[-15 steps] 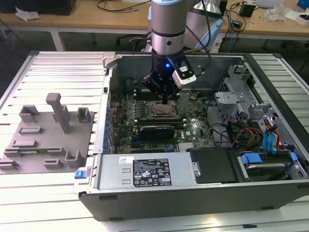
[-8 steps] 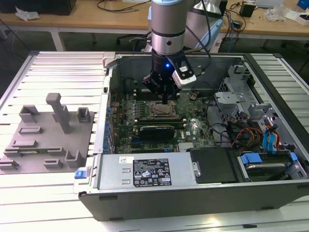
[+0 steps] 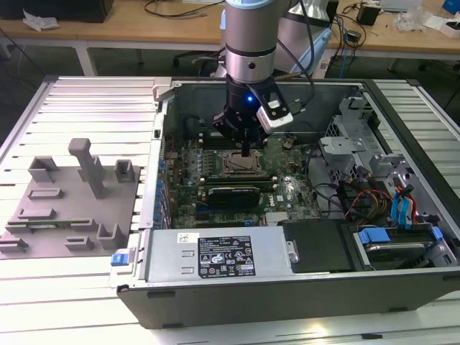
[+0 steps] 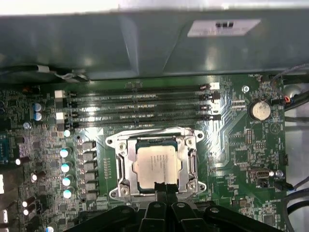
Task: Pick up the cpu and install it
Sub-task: 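Install the second cpu locking lever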
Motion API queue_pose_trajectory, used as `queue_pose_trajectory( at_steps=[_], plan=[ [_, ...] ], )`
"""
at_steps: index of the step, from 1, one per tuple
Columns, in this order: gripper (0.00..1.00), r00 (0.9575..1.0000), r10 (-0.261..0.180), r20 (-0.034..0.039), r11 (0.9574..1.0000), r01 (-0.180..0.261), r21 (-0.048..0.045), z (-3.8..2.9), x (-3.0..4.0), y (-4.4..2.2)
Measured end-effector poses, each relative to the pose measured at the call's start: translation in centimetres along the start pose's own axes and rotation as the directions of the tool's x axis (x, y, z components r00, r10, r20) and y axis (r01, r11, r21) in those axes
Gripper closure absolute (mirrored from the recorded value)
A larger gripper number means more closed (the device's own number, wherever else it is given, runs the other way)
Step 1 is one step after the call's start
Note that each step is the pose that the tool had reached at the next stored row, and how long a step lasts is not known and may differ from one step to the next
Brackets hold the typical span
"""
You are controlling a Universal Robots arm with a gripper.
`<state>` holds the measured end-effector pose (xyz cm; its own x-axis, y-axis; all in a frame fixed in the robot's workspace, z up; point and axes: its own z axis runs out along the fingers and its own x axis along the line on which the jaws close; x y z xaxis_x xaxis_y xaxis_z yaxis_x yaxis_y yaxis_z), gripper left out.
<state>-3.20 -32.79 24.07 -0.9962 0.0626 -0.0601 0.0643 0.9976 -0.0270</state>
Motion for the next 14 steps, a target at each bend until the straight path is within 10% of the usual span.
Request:
queue_pose_trajectory(
  at_steps=[14],
  plan=[
    [0.89,0.9995,-0.032,0.0005,0.9995,0.032,-0.002,0.44,0.4,-2.34]
  ],
)
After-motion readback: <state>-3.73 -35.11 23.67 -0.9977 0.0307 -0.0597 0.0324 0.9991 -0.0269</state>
